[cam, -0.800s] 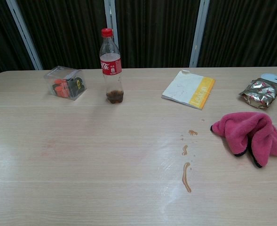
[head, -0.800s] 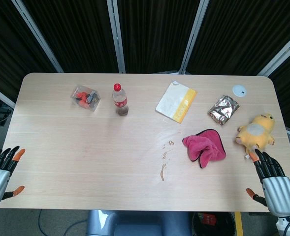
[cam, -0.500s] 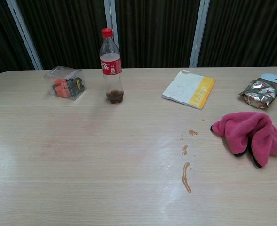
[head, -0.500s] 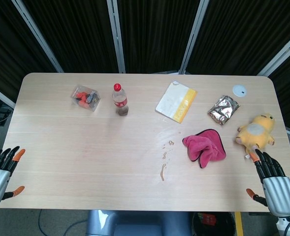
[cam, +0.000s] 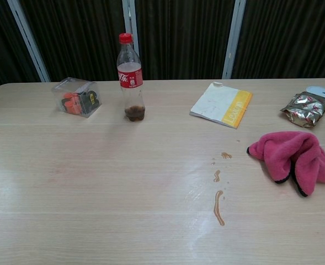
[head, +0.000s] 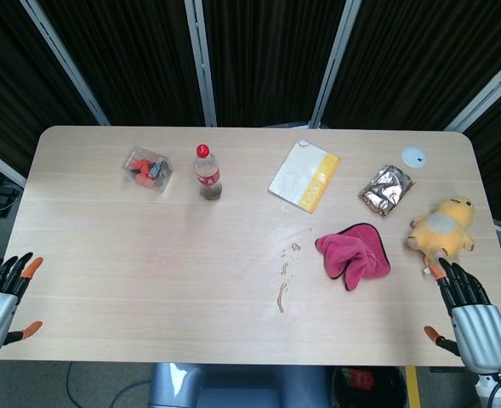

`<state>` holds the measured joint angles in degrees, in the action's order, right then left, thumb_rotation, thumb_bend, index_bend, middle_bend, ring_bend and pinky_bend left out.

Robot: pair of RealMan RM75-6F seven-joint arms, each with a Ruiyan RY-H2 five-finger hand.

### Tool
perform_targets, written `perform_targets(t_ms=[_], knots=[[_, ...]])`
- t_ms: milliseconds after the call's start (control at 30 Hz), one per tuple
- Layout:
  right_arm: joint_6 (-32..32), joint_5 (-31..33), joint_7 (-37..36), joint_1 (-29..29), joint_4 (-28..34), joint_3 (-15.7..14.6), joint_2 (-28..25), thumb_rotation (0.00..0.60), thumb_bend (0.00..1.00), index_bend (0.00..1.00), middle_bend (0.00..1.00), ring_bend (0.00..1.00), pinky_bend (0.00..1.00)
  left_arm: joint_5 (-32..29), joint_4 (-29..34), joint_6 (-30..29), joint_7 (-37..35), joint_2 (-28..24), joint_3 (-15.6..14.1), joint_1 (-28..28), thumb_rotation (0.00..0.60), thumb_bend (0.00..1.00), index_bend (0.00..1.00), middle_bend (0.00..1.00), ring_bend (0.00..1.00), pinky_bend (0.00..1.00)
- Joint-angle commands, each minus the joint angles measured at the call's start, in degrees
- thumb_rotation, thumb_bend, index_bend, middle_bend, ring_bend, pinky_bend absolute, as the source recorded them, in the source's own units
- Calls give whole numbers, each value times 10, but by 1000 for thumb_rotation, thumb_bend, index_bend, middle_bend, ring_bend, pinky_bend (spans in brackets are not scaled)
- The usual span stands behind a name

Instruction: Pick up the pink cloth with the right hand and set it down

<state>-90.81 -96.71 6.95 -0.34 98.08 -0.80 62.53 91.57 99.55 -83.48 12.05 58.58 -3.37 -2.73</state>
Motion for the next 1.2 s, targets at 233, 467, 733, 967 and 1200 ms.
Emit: perform_targets(t_ms=[233,467,733,967,1200], knots=[[3,-2,-1,1,3,-2,-2,600,0,12,0,0,138,2,-2,-5,-4,1,0,2,600,0,0,0,0,0],[21,15,-1,7,18,1,-4,600,0,48,0,0,139,1,-2,-5,-6,2,0,2,600,0,0,0,0,0],[73,59,32,34,49,19,-2,600,3,54,0,0,139,-2,0,-4,-9,1,1,2,600,0,0,0,0,0],[122,113,71,69,57,48,21,600,82,62,0,0,139,-3,1,-4,-10,1,1,2,600,0,0,0,0,0],[164,186,125,109,49,81,69,600,99,77,0,0,138,-5,0,-1,-12,1,1,1,600,0,0,0,0,0]])
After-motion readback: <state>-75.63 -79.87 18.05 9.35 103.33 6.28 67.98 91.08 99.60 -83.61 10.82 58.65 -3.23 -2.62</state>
